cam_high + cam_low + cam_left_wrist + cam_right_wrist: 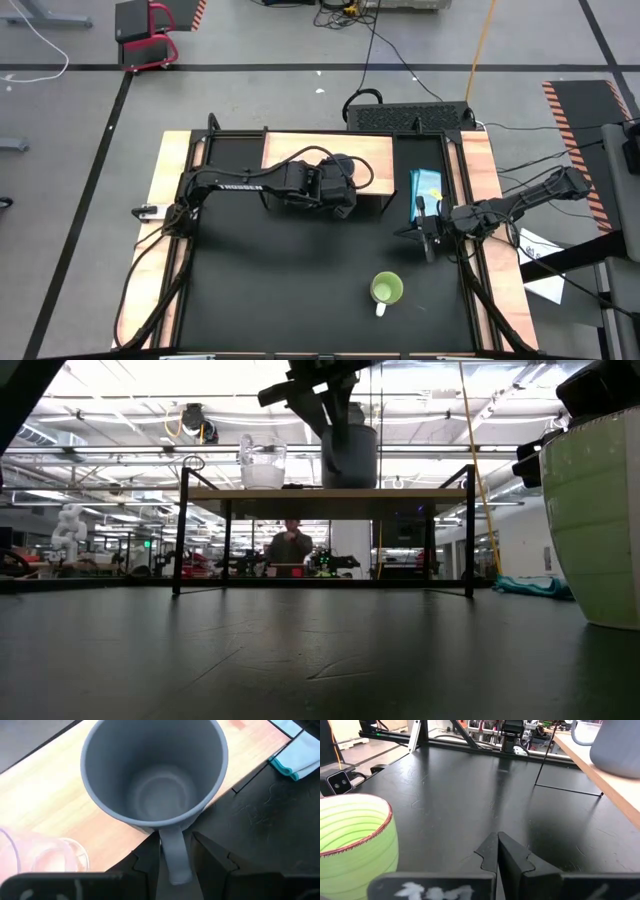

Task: Stack small to large cups/mugs on shelf
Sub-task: Put the gray mug on the shelf

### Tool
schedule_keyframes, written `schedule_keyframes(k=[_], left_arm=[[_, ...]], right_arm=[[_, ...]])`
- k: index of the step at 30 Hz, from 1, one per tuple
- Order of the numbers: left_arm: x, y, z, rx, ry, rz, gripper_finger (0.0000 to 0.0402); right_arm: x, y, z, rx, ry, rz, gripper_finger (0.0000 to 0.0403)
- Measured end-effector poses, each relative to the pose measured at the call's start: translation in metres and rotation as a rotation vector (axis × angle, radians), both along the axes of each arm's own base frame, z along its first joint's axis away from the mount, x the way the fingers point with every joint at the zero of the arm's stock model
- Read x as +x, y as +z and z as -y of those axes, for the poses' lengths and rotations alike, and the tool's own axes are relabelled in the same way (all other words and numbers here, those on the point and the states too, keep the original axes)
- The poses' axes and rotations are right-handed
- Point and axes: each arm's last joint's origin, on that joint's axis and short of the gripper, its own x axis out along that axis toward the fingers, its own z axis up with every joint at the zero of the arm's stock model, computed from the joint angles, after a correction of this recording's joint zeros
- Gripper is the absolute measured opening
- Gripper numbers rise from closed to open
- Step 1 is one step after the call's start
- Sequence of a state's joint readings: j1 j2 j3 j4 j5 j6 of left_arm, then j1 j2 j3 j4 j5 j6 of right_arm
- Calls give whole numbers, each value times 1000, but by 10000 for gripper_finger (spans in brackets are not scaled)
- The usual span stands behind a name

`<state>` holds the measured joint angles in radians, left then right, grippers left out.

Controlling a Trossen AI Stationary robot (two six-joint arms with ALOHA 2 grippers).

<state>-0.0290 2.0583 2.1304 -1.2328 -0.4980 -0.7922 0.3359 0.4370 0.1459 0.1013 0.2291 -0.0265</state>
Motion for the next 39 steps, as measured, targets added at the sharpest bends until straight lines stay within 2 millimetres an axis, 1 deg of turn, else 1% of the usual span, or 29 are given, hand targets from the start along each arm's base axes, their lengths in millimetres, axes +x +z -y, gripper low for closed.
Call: schedule_keyframes(k=[8,13,29,39], left_arm=[[0,0,-13,6,21,-2,113],[0,0,-18,5,33,-3,113],[-7,-2,-16,43,96,-53,113],[-7,-1,-11,62,88,-47,113]], right_arm=[[0,0,0,0,0,-1,0],[0,-1,0,-2,0,-6,0],[0,-1,0,-4,0,-7,0],[0,-1,0,-3,0,-7,0]])
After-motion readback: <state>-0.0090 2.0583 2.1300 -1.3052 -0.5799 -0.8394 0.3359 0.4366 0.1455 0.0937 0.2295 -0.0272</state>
